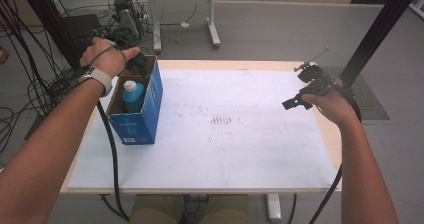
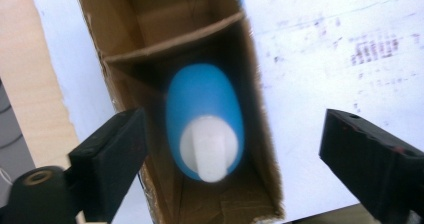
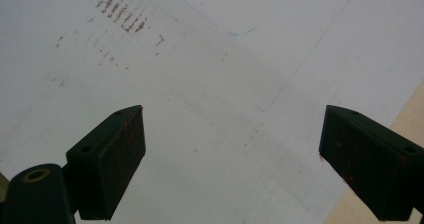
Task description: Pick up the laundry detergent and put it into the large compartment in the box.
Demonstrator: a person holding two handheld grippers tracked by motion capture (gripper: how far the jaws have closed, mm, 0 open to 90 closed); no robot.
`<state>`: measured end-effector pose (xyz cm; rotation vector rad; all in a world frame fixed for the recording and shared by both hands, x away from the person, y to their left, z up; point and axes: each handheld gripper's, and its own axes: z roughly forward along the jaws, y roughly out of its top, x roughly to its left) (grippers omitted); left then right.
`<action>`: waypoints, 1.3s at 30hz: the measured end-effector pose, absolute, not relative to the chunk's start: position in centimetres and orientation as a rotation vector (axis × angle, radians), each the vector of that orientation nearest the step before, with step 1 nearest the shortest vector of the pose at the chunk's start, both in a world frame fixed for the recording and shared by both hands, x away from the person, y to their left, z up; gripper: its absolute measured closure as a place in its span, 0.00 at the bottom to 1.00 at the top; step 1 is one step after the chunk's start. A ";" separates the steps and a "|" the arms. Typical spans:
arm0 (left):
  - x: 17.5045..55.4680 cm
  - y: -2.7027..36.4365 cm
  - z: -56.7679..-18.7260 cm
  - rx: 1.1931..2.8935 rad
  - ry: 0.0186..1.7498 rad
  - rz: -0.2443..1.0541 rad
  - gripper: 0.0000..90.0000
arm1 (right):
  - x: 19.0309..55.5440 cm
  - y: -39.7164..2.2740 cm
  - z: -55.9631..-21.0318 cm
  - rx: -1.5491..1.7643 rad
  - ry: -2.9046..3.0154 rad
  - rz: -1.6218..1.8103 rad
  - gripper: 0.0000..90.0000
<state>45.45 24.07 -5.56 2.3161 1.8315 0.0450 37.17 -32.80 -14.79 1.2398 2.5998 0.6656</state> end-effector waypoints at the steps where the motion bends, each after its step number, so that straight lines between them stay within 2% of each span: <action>1: 45.4 24.1 -5.1 2.316 1.811 0.039 0.12 | 37.1 -32.8 -14.7 1.239 2.600 0.666 0.12; 11: 44.6 23.4 -0.5 2.332 1.648 0.036 0.10 | 36.7 -32.9 -14.1 1.245 2.587 0.663 0.12; 18: 44.6 22.1 1.1 2.382 1.548 0.032 0.08 | 36.6 -32.9 -14.1 1.250 2.588 0.657 0.12; 39: 45.3 18.6 1.6 2.525 1.321 -0.016 0.08 | 36.0 -33.1 -14.0 1.266 2.577 0.660 0.12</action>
